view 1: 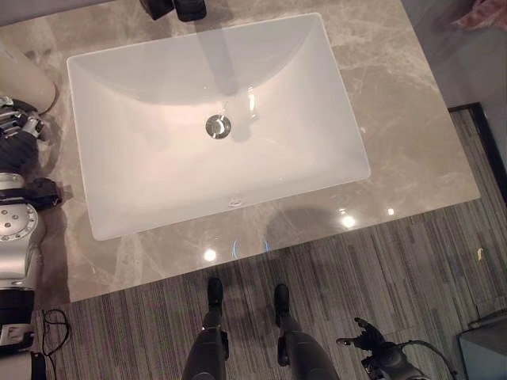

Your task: Put brush and paste in cup on sink, flatten towel.

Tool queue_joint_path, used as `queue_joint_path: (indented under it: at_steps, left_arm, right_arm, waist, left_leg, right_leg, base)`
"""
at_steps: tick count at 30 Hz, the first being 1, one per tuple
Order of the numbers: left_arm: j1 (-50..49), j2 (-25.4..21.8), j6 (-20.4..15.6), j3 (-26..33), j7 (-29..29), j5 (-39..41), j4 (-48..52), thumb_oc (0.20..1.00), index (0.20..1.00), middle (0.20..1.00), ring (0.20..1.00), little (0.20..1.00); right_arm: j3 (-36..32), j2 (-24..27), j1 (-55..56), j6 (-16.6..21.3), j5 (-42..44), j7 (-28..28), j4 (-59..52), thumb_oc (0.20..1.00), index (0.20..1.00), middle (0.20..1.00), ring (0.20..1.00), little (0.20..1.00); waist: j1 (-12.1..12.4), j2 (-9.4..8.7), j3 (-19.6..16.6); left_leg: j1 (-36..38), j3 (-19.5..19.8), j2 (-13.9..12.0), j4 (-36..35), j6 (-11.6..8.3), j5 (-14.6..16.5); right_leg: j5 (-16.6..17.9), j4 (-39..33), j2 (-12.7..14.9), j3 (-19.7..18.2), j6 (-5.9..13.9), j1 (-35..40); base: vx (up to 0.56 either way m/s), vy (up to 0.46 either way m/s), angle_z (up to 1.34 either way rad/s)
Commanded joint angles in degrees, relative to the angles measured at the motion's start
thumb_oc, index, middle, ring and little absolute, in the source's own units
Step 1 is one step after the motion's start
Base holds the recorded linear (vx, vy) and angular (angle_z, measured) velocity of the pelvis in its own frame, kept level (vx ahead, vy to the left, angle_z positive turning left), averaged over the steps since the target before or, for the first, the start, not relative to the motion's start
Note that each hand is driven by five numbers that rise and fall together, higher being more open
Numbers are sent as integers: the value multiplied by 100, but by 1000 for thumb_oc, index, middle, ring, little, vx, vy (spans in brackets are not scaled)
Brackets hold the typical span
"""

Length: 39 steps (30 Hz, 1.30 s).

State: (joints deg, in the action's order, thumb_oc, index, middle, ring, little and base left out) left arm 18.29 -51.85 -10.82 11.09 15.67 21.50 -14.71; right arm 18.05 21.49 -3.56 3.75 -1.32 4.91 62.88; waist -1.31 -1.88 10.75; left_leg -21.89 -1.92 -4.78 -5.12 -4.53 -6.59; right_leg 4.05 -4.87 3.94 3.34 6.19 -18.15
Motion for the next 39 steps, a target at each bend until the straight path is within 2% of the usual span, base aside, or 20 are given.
queue_joint_path:
  at_steps: [1,4,5,10,14,22,31,35,37,39]
  left_arm:
    - [-474,113,85,-161,-121,-204,-61,200,200,200,200,200]
    - [-897,243,111,20,-221,-428,315,200,200,200,200,200]
    - [-1157,441,118,153,-200,-626,504,200,200,200,200,200]
    - [-1678,705,126,365,-322,-713,891,200,200,200,200,200]
    - [-2467,988,132,699,-653,-747,1333,200,200,200,200,200]
    - [-2971,1213,160,904,-870,-772,1629,200,200,200,200,200]
    - [-3021,1230,221,826,-1043,-808,1819,200,200,200,200,200]
    - [-3012,1197,239,806,-1101,-849,1899,200,200,200,200,200]
    - [-2951,1165,237,793,-1100,-840,1927,200,200,200,200,200]
    - [-2920,1139,223,802,-1098,-855,1911,200,200,200,200,200]
  right_arm:
    - [81,199,245,-19,-53,23,42,1000,1000,1000,1000,1000]
    - [19,156,336,-43,-158,-20,143,1000,1000,1000,1000,1000]
    - [-25,131,381,-53,-216,-44,232,1000,1000,1000,1000,1000]
    - [-95,79,460,-91,-327,-134,406,1000,1000,1000,1000,1000]
    - [-233,58,636,-136,-576,-277,524,1000,1000,1000,1000,1000]
    - [-439,30,819,-150,-703,-341,545,1000,1000,1000,1000,1000]
    - [-655,-27,1001,-164,-649,-381,499,1000,1000,1000,1000,1000]
    - [-749,30,1085,-159,-632,-371,433,1000,1000,1000,1000,1000]
    - [-757,59,1067,-151,-613,-378,391,1000,1000,1000,1000,1000]
    - [-752,74,1081,-138,-597,-375,347,1000,1000,1000,1000,1000]
  waist:
    - [-52,-40,-321]
    - [10,-76,-424]
    - [44,-104,-488]
    - [103,-121,-591]
    - [187,-116,-891]
    - [246,-93,-1038]
    - [157,-114,-1147]
    - [96,-99,-1107]
    - [77,-56,-995]
    - [92,-1,-889]
  left_leg:
    - [203,173,-107,12,-92,42]
    - [432,174,-93,12,-50,146]
    - [640,164,-69,12,-22,225]
    - [1030,150,-9,12,24,374]
    - [1631,91,89,12,149,604]
    - [1935,130,339,345,363,909]
    - [2018,149,636,662,565,1143]
    - [1961,118,798,799,683,1212]
    - [1939,93,841,848,750,1219]
    - [1931,17,841,919,784,1257]
  right_leg:
    - [192,-13,391,43,322,-55]
    - [125,-13,406,76,304,183]
    - [66,-13,418,88,296,385]
    - [-27,-13,452,126,294,768]
    - [-162,-13,544,166,332,1355]
    - [-156,30,752,218,388,1862]
    - [-151,497,1021,148,486,1882]
    - [77,924,1158,-25,532,1597]
    - [160,1307,1145,-60,508,1337]
    - [3,1611,1056,19,445,1108]
  base:
    - [34,-7,-2]
    - [60,-3,-1]
    - [79,13,0]
    - [87,35,1]
    - [73,100,1]
    - [10,102,2]
    - [-10,124,3]
    - [-41,129,0]
    - [-88,168,-6]
    - [-54,138,-19]
